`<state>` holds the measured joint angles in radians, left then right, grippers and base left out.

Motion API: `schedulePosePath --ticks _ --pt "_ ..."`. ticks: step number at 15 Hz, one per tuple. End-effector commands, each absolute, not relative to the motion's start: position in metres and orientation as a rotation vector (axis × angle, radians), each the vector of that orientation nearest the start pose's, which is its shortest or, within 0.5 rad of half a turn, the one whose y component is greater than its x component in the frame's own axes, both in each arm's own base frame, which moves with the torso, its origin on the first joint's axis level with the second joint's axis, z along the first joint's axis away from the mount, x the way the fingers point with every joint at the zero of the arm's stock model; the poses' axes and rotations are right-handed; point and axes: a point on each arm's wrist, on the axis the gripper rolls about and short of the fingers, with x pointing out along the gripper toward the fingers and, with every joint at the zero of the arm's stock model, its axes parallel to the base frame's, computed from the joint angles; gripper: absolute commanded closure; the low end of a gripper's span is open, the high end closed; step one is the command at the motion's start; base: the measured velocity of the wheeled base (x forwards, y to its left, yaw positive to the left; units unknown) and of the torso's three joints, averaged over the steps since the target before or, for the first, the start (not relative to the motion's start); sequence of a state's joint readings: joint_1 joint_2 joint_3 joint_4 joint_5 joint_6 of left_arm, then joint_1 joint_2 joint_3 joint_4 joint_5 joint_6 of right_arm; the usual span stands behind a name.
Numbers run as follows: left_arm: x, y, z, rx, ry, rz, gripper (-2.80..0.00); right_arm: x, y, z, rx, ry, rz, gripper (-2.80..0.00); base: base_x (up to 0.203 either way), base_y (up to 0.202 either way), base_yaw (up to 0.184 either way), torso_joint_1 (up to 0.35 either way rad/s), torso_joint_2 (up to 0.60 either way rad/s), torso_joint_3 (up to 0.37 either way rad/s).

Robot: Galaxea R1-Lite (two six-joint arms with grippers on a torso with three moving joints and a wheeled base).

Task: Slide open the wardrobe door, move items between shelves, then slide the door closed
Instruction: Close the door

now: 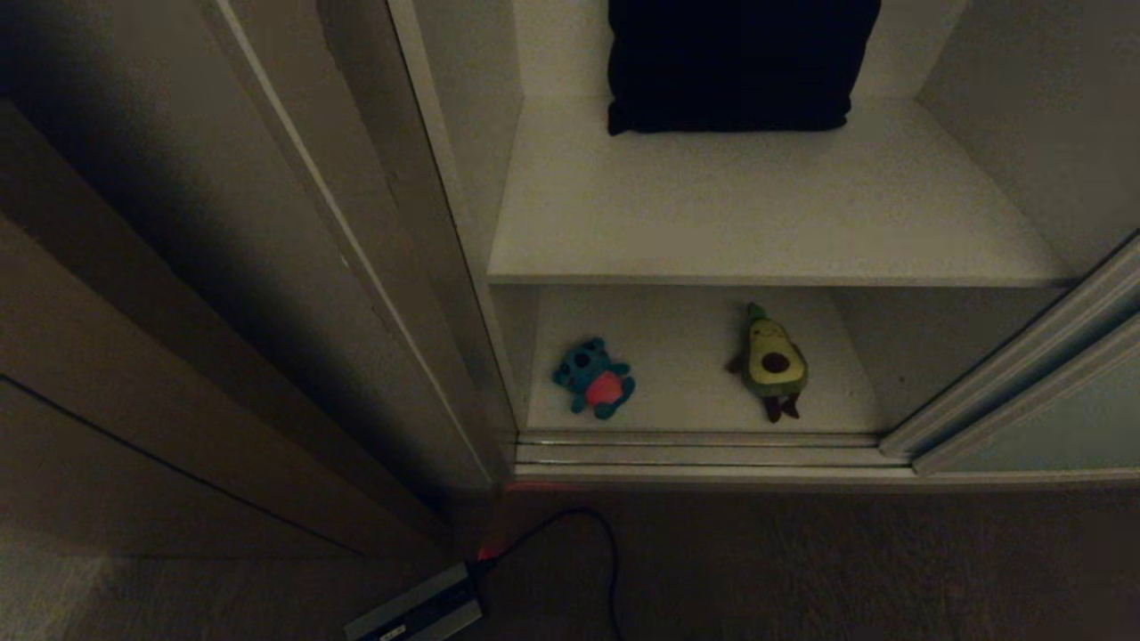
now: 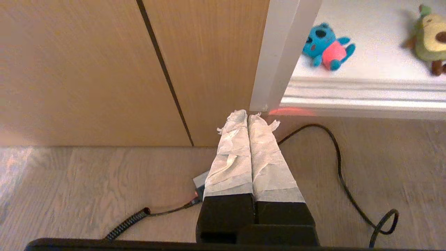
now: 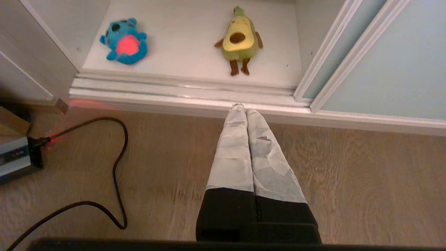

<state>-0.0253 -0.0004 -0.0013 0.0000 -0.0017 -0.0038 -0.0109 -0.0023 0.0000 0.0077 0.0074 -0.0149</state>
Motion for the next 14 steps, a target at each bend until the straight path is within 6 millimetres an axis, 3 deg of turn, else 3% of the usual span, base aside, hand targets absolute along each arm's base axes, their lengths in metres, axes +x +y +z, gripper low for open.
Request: schedulePosePath --ticks 1,14 --pt "-0.023 0.0005 0.0754 -0.005 -0.002 -0.027 0.0 -0.0226 0.0004 0.0738 -0.015 0.011 -0.003 0.0 0.0 0.0 0.0 0.005 0.0 0.051" --pt "-0.023 0.0006 0.0756 -0.006 -0.002 -0.028 0.0 -0.0225 0.0004 0.0737 -0.015 0.011 -0.003 0.0 0.0 0.0 0.0 0.0 0.0 0.002"
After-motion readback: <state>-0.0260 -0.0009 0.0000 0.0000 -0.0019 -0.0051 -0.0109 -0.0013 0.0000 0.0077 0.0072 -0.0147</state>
